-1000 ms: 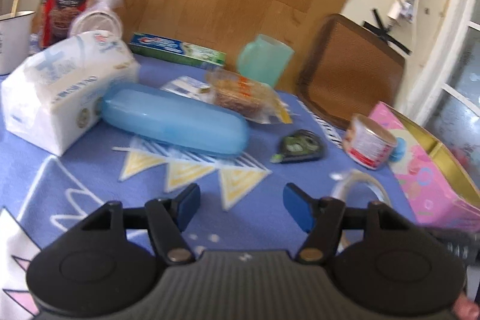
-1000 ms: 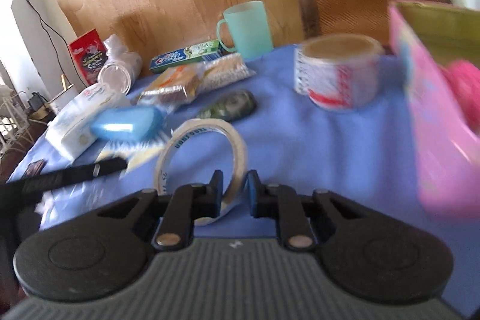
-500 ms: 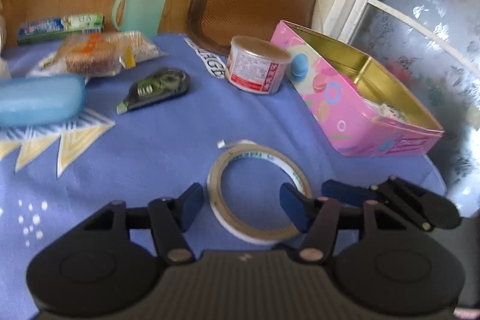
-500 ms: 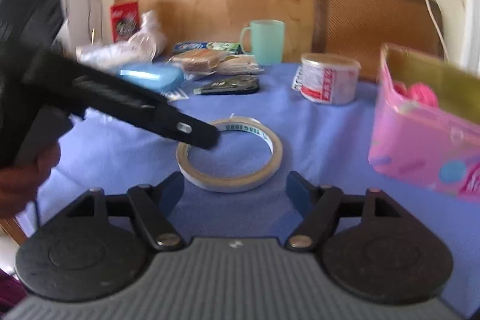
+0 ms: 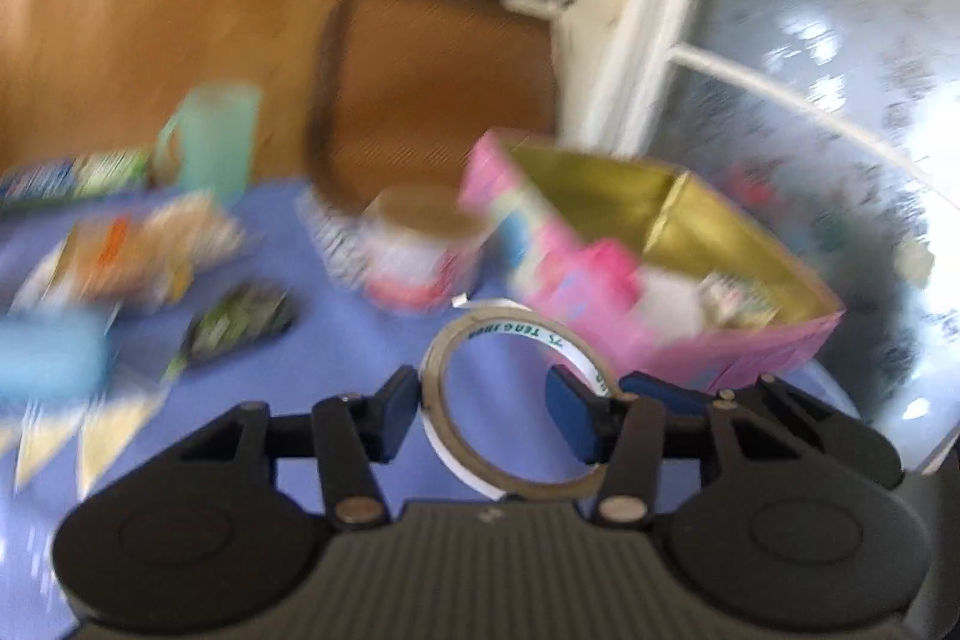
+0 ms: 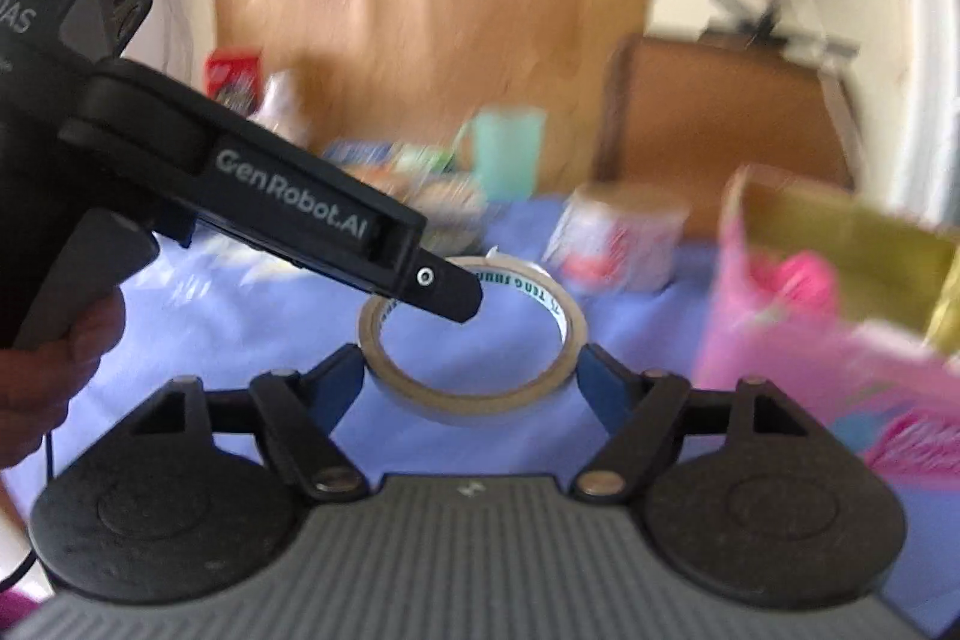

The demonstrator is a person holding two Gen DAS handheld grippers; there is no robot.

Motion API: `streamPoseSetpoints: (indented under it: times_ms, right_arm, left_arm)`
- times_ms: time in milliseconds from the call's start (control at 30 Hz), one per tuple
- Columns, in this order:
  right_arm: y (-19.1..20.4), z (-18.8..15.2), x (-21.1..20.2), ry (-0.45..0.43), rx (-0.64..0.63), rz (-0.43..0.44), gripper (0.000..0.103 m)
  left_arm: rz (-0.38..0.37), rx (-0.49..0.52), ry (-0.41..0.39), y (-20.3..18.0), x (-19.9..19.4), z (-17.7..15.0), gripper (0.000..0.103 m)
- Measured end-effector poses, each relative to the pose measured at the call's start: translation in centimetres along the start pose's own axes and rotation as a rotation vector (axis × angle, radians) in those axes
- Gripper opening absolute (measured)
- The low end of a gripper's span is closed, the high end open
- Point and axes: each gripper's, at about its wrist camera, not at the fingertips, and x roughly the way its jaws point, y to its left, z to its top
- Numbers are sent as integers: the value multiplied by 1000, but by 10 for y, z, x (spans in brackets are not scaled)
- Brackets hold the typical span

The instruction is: Organize soft objects

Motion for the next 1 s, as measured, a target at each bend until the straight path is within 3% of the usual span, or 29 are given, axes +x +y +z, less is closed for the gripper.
streamPoseSetpoints:
  times_ms: [100, 233, 333, 400, 500, 533, 700, 767, 867, 933, 1000]
  right_arm:
    - [-17, 14, -20, -108, 3, -103, 80]
    - [-50, 19, -38, -181, 19, -238, 80]
    - [-78, 15, -34, -162, 45, -325, 80]
    - [-100, 10, -24, -148, 65, -394, 80]
    - [-129, 5, 5, -74, 87, -567, 80]
    - [-140, 4, 10, -58, 109, -587, 80]
    - [-152, -5, -4, -85, 225, -584, 79]
    - [-142, -5, -10, -109, 228, -583, 74]
    - [-133, -1, -18, -142, 240, -548, 54]
    - [-125, 8, -18, -156, 247, -498, 34]
    - [-113, 15, -20, -167, 246, -428, 29]
  left_arm:
    - [-67, 49, -30, -30, 13, 24, 47]
    - [-116, 132, -59, -73, 44, 43, 48]
    - [-122, 158, -48, -94, 73, 48, 51]
    - [-82, 155, -41, -99, 87, 46, 51]
    - [-50, 118, -23, -92, 92, 36, 51]
    - [-53, 107, -21, -86, 89, 33, 51]
    - [-15, 82, -42, -49, 60, 10, 55]
    - [7, 61, -34, -29, 49, 0, 55]
    - [74, 17, -18, 3, 32, -18, 55]
    - [125, -28, -7, 29, 19, -28, 55]
    - [193, -66, -15, 55, 2, -38, 55]
